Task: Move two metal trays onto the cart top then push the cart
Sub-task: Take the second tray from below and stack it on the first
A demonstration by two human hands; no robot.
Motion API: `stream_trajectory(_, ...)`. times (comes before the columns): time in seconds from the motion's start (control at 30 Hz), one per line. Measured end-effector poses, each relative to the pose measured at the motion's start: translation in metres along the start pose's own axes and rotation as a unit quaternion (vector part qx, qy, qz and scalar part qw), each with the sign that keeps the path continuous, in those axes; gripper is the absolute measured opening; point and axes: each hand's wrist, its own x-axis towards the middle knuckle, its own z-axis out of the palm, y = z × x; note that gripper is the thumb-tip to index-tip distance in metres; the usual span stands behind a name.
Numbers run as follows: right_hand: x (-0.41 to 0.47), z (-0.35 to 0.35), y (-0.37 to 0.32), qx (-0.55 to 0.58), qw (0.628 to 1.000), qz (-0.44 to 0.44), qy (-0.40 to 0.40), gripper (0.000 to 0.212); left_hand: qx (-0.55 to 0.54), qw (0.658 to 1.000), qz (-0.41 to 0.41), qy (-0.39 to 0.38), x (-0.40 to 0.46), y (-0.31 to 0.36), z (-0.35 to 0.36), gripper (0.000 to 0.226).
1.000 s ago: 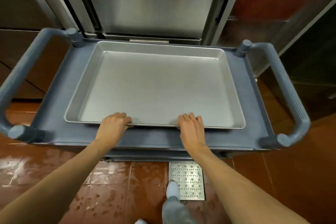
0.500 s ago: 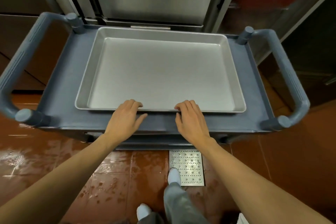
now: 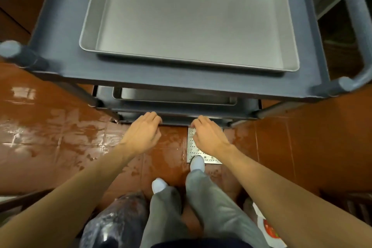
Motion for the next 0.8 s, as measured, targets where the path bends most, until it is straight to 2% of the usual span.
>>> stream_trajectory(0.27,0.083,0.051,0.079,0.008,0.996,0.088,-0.01,0.038,-0.008,0.987,-0.158,-0.008,0.07,-0.065,0.065,0.041)
stream_trajectory(0.37,0.119,0.079,0.108,-0.018,0.994,0.11,-0.002,0.041,0.025,0.986,-0.167,-0.008,0.104,-0.087,0.098,0.051)
stream_trajectory(0.5,0.16,0.113,0.138,-0.085,0.99,0.099,0.048,0.071,0.06,0.984,-0.165,-0.024,0.14,-0.107,0.143,0.059)
stream_trajectory(0.57,0.175,0.123,0.147,-0.095,0.99,0.094,0.053,0.07,0.074,0.984,-0.16,-0.018,0.151,-0.111,0.161,0.058)
stream_trajectory(0.7,0.192,0.141,0.159,-0.12,0.988,0.101,0.0,0.057,0.086,0.983,-0.161,0.012,0.165,-0.118,0.183,0.051)
stream_trajectory(0.8,0.2,0.152,0.162,-0.148,0.984,0.102,0.01,0.051,0.116,0.981,-0.153,0.021,0.17,-0.122,0.193,0.046)
